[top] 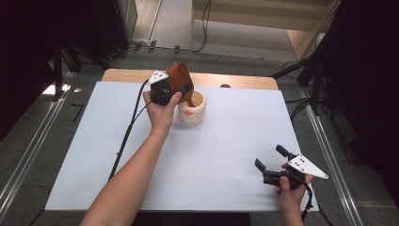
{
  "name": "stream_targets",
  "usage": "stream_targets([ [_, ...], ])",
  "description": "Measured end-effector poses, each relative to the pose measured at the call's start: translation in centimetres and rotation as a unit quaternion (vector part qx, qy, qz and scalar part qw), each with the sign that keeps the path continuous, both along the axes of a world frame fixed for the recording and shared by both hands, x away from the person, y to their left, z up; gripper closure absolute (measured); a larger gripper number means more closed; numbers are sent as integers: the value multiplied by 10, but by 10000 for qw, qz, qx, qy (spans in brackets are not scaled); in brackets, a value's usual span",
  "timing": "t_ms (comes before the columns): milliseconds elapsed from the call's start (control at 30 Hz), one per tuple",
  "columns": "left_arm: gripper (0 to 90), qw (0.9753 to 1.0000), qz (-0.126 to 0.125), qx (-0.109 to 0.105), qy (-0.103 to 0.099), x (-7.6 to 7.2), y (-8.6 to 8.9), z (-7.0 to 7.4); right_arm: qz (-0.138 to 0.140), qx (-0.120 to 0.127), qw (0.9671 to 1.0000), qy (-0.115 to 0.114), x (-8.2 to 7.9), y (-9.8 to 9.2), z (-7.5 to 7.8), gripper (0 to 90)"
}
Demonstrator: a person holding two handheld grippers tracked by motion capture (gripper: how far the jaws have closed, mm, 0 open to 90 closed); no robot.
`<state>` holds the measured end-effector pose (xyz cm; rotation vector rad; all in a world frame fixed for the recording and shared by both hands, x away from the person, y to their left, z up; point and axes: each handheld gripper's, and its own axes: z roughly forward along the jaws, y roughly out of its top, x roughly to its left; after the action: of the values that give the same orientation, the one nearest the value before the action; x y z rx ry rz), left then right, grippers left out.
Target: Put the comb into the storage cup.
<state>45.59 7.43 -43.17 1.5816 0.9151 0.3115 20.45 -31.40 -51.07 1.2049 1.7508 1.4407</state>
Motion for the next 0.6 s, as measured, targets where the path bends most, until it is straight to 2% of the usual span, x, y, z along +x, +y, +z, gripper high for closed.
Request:
stream_targets([
  [600, 519, 10000, 18, 13, 69, 0, -4, -7, -3, -7, 10000, -1, 0, 0, 0, 0],
])
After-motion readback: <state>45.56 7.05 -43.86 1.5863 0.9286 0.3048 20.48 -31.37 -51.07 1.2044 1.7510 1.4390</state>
